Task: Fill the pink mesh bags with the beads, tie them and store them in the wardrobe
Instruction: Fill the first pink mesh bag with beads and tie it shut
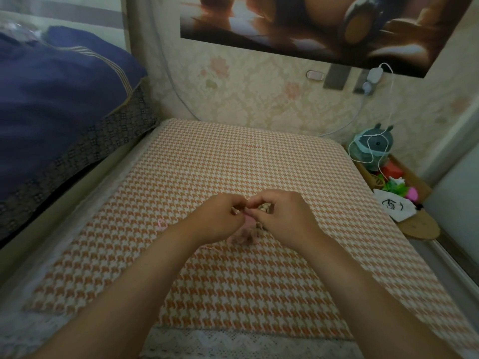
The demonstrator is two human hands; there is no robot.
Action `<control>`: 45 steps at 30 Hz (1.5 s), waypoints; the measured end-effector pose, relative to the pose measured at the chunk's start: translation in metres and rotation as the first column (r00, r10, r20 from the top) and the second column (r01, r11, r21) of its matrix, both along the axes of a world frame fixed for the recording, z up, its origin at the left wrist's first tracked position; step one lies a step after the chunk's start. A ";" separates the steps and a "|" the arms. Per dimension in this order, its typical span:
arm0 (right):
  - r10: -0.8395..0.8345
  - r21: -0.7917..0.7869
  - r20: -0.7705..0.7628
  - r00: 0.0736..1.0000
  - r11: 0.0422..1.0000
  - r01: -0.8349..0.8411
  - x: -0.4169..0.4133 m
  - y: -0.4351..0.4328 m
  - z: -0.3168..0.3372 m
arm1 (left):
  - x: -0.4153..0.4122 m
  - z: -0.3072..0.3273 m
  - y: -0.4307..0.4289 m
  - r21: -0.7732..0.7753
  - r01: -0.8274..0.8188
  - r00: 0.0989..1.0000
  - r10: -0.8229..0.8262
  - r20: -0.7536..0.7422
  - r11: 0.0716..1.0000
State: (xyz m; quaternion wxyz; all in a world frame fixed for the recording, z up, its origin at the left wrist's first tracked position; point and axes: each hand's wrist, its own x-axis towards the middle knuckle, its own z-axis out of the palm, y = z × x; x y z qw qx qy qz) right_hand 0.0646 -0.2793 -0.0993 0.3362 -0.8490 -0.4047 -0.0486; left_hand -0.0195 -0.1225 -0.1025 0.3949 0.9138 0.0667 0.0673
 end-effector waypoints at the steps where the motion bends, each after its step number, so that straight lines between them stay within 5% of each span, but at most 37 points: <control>1: 0.005 -0.016 0.021 1.000 1.000 -0.005 0.001 0.000 0.000 | 0.000 0.000 0.000 -0.008 0.004 1.000 -0.004 0.000 1.000; 12: 0.056 -0.377 0.046 0.997 0.926 -0.034 0.000 -0.006 0.004 | 0.007 0.000 0.004 -0.002 0.016 1.000 -0.016 0.002 1.000; 22: -0.093 -0.276 -0.025 0.995 0.958 0.083 0.013 -0.039 0.015 | 0.025 -0.020 0.012 0.138 -0.137 0.990 0.134 0.033 0.981; 28: -0.127 -0.298 -0.021 0.992 0.948 0.115 0.014 -0.048 0.012 | 0.032 -0.039 -0.005 0.269 -0.032 0.995 0.057 -0.086 0.963; 35: -0.154 -0.246 -0.023 0.988 0.959 0.144 0.020 -0.047 0.006 | 0.040 -0.049 -0.005 0.313 -0.044 0.996 0.064 -0.054 0.949; 41: -0.184 -0.276 -0.032 0.982 0.946 0.168 0.018 -0.040 0.010 | 0.040 -0.021 -0.012 0.122 -0.205 0.973 0.188 0.136 0.971; 45: -0.212 -0.316 -0.014 0.977 0.928 0.197 0.018 -0.039 0.011 | 0.036 0.002 -0.028 -0.090 -0.139 0.943 0.159 0.292 0.986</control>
